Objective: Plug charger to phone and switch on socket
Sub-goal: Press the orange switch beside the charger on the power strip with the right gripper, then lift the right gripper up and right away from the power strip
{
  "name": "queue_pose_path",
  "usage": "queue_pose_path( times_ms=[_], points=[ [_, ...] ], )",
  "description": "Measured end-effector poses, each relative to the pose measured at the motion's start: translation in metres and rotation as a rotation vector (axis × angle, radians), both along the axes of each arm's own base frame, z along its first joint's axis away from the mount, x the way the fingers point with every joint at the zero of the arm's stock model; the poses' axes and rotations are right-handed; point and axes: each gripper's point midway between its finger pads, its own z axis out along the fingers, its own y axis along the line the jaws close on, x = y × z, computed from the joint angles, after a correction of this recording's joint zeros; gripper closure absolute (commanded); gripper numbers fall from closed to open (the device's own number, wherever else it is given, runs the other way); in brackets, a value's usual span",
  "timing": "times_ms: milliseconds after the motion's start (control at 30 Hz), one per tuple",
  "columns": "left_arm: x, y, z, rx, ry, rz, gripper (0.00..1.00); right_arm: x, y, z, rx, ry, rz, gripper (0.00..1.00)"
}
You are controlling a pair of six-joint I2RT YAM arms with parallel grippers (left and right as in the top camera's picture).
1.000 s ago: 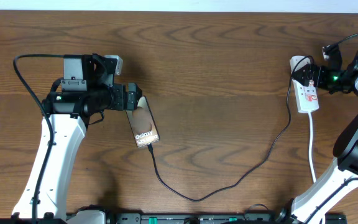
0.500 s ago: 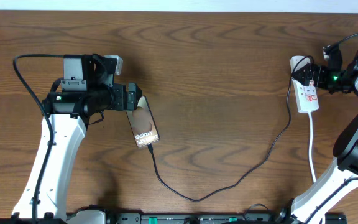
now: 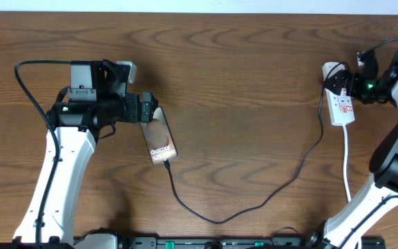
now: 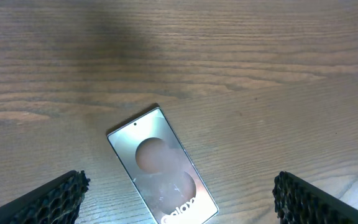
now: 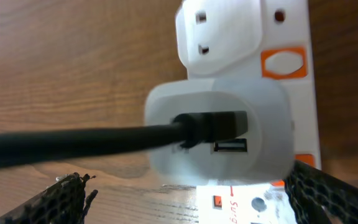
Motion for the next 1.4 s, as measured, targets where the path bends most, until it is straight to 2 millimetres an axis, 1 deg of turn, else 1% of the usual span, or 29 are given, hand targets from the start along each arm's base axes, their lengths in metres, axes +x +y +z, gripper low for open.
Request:
queue_pose_path(
  times_ms=[233, 500, 600, 767, 867, 933, 1000, 1133, 1233, 1333, 1400],
  points=[
    [0.000, 0.000, 0.000, 0.000, 0.000, 0.000, 0.03, 0.005, 0.001, 0.000, 0.029, -0.015, -0.001, 0.03],
    [0.000, 0.000, 0.000, 0.000, 0.000, 0.000, 0.03, 0.001, -0.003, -0.002, 0.030, 0.031, -0.047, 0.04],
    [0.000, 0.000, 0.000, 0.000, 0.000, 0.000, 0.03, -0.004, -0.012, -0.005, 0.002, 0.083, -0.099, 0.03],
    [0.000, 0.000, 0.000, 0.000, 0.000, 0.000, 0.03, -0.023, -0.028, -0.014, -0.033, 0.197, -0.191, 0.02],
    [0.000, 0.000, 0.000, 0.000, 0.000, 0.000, 0.03, -0.031, -0.035, -0.010, -0.053, 0.225, -0.225, 0.02],
    [0.000, 0.000, 0.000, 0.000, 0.000, 0.000, 0.03, -0.033, -0.037, 0.000, -0.066, 0.221, -0.237, 0.02],
    [0.000, 0.000, 0.000, 0.000, 0.000, 0.000, 0.03, -0.035, -0.038, 0.019, -0.083, 0.198, -0.245, 0.01],
    [0.000, 0.000, 0.000, 0.000, 0.000, 0.000, 0.03, -0.041, -0.038, 0.073, -0.125, 0.116, -0.271, 0.01],
    [0.000, 0.000, 0.000, 0.000, 0.000, 0.000, 0.03, -0.050, -0.035, 0.117, -0.153, 0.052, -0.302, 0.01],
    [0.000, 0.000, 0.000, 0.000, 0.000, 0.000, 0.03, -0.061, -0.030, 0.147, -0.160, 0.020, -0.332, 0.01],
    [0.000, 0.000, 0.000, 0.000, 0.000, 0.000, 0.03, -0.068, -0.027, 0.160, -0.158, 0.007, -0.351, 0.01]
  ],
)
